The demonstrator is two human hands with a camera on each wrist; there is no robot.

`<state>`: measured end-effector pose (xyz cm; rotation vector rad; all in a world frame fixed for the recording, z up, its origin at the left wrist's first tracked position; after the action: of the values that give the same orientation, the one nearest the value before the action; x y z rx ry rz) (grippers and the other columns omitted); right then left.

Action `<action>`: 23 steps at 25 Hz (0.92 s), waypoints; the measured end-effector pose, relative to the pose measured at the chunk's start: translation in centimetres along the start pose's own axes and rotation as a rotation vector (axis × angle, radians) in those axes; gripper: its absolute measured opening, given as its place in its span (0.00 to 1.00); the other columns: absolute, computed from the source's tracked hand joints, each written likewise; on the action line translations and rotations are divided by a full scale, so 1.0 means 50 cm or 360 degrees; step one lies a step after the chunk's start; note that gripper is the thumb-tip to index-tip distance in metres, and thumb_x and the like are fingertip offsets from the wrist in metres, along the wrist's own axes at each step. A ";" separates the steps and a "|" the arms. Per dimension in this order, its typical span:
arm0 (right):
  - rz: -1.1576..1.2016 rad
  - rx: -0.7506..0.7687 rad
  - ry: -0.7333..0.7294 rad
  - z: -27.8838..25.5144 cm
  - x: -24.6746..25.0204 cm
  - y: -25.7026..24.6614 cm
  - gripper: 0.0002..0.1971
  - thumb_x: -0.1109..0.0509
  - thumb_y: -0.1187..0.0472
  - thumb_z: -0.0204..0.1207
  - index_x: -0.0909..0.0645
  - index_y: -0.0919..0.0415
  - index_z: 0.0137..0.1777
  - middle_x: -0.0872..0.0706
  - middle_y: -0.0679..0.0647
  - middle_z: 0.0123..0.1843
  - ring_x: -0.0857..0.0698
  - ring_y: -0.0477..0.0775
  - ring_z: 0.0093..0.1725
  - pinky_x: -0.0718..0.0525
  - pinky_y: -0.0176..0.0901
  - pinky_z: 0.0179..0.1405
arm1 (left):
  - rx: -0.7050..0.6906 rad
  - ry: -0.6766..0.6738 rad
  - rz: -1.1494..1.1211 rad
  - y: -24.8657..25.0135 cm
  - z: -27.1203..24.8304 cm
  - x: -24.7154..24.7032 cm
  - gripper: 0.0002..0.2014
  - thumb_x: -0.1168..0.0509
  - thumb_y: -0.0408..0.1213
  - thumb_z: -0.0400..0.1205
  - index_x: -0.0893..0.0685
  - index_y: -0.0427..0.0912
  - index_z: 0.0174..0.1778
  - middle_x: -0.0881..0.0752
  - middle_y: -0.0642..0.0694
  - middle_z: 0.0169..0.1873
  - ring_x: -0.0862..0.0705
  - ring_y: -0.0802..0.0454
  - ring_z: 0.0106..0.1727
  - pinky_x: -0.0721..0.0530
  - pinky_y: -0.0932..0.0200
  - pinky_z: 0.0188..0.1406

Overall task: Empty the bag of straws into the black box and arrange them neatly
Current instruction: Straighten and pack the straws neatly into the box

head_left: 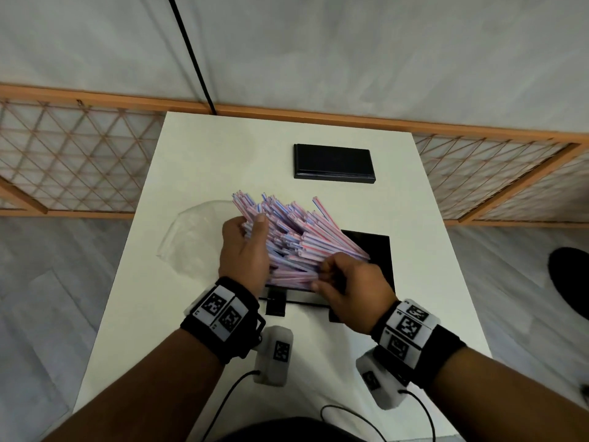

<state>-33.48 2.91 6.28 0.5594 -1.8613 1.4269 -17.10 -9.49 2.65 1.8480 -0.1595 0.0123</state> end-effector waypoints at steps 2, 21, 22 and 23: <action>0.0107 0.0075 0.0023 0.002 0.001 -0.015 0.07 0.22 0.59 0.73 0.19 0.55 0.46 0.14 0.44 0.37 0.16 0.38 0.36 0.22 0.26 0.38 | 0.0002 -0.0036 0.0078 0.002 -0.001 0.002 0.25 0.36 0.62 0.81 0.23 0.44 0.61 0.20 0.54 0.39 0.21 0.51 0.39 0.22 0.53 0.47; -0.0449 0.0106 -0.0240 0.002 -0.017 0.036 0.34 0.43 0.25 0.66 0.18 0.51 0.58 0.18 0.47 0.48 0.16 0.54 0.53 0.22 0.41 0.51 | 0.0106 -0.0123 0.0100 -0.016 -0.026 0.005 0.42 0.35 0.77 0.61 0.26 0.49 0.62 0.18 0.54 0.42 0.20 0.50 0.42 0.15 0.38 0.57; -0.0464 0.0101 -0.0230 0.007 -0.012 0.038 0.36 0.44 0.25 0.66 0.18 0.52 0.60 0.17 0.49 0.50 0.17 0.54 0.54 0.20 0.44 0.54 | 0.0110 -0.0137 0.0082 -0.010 -0.030 0.001 0.40 0.35 0.76 0.63 0.26 0.50 0.62 0.17 0.55 0.43 0.20 0.50 0.43 0.16 0.39 0.57; -0.0474 0.0089 -0.0234 0.011 -0.009 0.042 0.37 0.46 0.25 0.67 0.18 0.52 0.61 0.17 0.50 0.52 0.17 0.55 0.55 0.19 0.46 0.56 | 0.0100 -0.0143 0.0072 -0.010 -0.030 -0.003 0.38 0.34 0.75 0.66 0.26 0.51 0.62 0.17 0.55 0.44 0.19 0.50 0.45 0.16 0.40 0.57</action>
<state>-34.83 2.99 4.54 0.9495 -1.7646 1.2699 -17.07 -7.92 2.59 1.9083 -0.2660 -0.0344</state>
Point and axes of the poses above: each hand's wrist, its own z-axis towards the middle knuckle, its own x-axis out of the back of the hand, y = z × x, the point moved 9 cm from there along z, towards the middle knuckle
